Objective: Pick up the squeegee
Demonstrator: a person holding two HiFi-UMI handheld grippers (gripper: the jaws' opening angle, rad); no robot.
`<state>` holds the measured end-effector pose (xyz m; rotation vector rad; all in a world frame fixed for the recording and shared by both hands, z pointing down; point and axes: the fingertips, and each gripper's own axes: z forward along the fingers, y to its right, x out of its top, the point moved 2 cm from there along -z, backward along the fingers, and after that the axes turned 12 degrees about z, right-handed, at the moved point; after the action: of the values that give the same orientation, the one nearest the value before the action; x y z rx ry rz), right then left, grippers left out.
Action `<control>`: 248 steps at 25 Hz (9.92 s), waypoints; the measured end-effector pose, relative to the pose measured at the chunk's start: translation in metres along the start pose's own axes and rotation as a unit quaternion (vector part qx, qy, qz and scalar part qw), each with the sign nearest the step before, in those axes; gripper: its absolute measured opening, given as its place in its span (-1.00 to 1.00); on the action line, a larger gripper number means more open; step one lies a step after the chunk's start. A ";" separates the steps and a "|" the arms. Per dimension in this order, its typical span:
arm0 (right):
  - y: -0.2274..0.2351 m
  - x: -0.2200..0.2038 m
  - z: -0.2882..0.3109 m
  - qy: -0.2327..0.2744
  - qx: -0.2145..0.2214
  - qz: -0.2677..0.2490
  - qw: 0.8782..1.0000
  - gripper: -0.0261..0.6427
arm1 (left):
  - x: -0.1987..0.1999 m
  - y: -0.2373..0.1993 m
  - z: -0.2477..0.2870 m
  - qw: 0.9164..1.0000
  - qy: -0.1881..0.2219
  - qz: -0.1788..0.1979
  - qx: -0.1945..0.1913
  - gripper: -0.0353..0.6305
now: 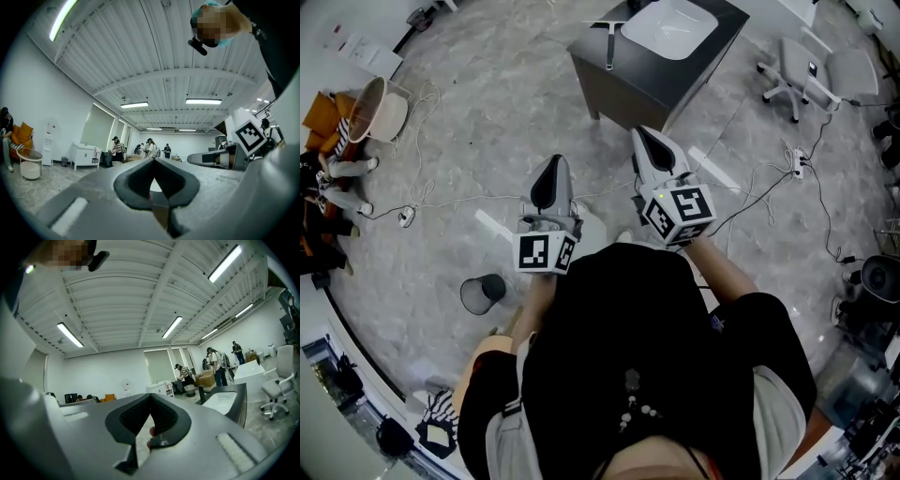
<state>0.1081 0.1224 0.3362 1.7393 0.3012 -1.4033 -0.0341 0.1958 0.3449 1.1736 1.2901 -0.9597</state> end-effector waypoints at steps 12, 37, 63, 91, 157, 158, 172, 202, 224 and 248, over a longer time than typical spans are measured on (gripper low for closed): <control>0.043 0.006 0.031 0.007 -0.055 0.004 0.998 -0.91 | -0.017 -0.012 0.070 0.998 -0.004 -0.005 -0.056 -0.89; 0.092 0.040 0.226 0.017 -0.122 -0.012 0.992 -0.91 | -0.042 -0.143 0.251 0.993 0.005 -0.035 -0.114 -0.89; 0.147 0.001 0.321 -0.038 -0.177 -0.005 0.984 -0.91 | -0.063 -0.190 0.332 0.987 -0.001 -0.041 -0.156 -0.89; 0.294 -0.046 0.445 -0.150 -0.175 0.031 0.973 -0.91 | -0.095 -0.187 0.467 0.987 -0.047 -0.037 -0.152 -0.89; 0.431 -0.201 0.492 -0.328 -0.317 0.060 0.888 -0.54 | -0.154 -0.221 0.546 0.978 -0.114 -0.056 -0.165 -0.89; 0.430 -0.202 0.492 -0.328 -0.319 0.060 0.887 -0.60 | -0.154 -0.222 0.545 0.978 -0.114 -0.056 -0.164 -0.89; 0.402 -0.193 0.486 -0.329 -0.284 0.035 0.900 -0.65 | -0.148 -0.222 0.522 0.980 -0.108 -0.050 -0.162 -0.89; 0.309 0.030 0.490 -0.169 -0.191 0.010 0.967 -0.64 | -0.097 -0.210 0.517 0.987 -0.044 -0.038 -0.152 -0.89; 0.252 0.156 0.456 0.009 -0.162 -0.088 0.983 -0.64 | -0.038 -0.228 0.532 0.994 0.035 -0.031 -0.094 -0.89; 0.225 0.156 0.439 0.033 -0.134 -0.092 0.986 -0.64 | -0.030 -0.212 0.522 0.994 0.055 -0.017 -0.091 -0.89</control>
<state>0.0084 -0.3843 0.3021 1.5679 0.6709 -1.3638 -0.1442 -0.3563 0.3116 1.0770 1.4591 -0.7919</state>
